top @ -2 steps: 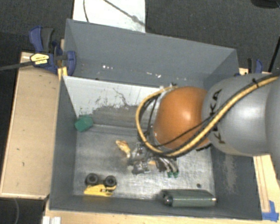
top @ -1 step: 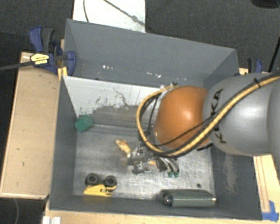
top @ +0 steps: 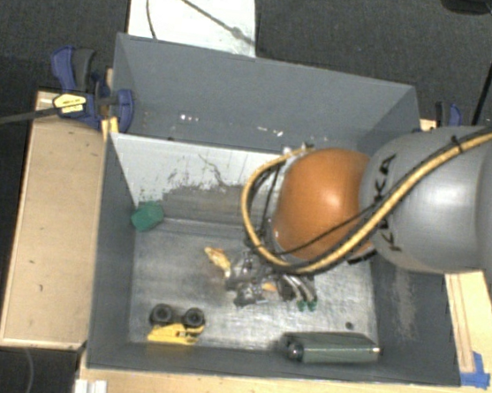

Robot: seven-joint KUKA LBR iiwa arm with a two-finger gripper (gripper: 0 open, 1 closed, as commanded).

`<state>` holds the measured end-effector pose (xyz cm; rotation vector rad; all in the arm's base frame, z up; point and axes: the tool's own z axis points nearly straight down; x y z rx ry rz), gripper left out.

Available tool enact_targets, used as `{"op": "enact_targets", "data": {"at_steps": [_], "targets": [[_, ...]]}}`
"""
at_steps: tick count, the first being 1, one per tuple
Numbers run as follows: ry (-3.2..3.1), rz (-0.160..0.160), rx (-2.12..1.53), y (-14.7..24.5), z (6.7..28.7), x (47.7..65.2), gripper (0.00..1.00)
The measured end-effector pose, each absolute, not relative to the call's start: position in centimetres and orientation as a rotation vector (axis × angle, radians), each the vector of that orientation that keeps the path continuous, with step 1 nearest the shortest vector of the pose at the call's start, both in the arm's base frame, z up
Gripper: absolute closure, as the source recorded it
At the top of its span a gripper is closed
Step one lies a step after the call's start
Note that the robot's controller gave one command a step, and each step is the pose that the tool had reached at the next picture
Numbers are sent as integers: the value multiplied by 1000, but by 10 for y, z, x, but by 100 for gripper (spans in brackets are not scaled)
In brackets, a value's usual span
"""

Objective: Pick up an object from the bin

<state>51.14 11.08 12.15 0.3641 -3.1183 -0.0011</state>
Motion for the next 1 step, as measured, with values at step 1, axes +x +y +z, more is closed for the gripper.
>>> {"op": "enact_targets", "data": {"at_steps": [1], "targets": [[-3122, -1, 362, 111, 134, 512, 100]]}}
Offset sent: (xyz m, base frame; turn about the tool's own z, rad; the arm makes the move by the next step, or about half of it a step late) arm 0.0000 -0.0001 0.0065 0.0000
